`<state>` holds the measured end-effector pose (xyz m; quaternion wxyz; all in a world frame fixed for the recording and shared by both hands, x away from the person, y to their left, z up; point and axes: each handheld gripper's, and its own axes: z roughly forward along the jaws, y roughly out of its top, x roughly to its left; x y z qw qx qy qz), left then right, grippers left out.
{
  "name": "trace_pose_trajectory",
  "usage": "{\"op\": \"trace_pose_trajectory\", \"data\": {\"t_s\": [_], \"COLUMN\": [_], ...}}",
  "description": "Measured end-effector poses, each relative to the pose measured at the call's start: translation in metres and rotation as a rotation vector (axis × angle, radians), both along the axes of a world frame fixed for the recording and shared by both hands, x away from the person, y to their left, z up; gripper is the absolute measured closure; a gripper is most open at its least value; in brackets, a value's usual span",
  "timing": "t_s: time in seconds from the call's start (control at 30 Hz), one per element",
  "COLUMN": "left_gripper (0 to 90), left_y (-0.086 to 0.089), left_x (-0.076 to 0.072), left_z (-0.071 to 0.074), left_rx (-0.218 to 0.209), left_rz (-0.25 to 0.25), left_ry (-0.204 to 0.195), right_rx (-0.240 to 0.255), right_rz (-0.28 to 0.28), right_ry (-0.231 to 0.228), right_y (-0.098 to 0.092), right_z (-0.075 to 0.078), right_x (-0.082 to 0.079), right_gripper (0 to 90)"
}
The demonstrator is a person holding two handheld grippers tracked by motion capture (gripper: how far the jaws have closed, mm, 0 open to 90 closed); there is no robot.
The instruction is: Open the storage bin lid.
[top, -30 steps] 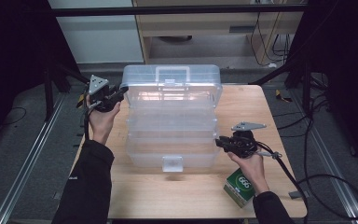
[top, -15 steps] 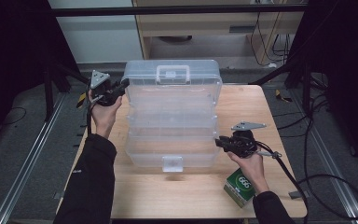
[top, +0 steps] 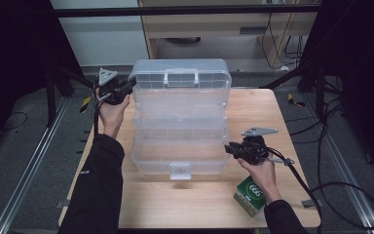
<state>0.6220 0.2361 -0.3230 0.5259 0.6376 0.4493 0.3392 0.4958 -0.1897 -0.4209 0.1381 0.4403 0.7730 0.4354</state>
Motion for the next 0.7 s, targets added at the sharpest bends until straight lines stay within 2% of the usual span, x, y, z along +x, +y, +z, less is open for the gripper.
{"op": "trace_pose_trajectory", "data": {"t_s": [0.13, 0.7], "left_gripper": [78.1, 78.5], "left_y": [0.001, -0.004], "left_x": [0.004, 0.022], "left_z": [-0.002, -0.003], "left_rx": [-0.014, 0.008], "left_rz": [-0.003, 0.031], "left_ry": [-0.001, 0.014], "right_rx": [0.001, -0.007], "right_rz": [0.0, 0.003], "right_ry": [0.001, -0.002], "right_y": [0.0, 0.0], "right_z": [0.0, 0.0], "right_x": [0.0, 0.0], "right_gripper": [72.2, 71.8]}}
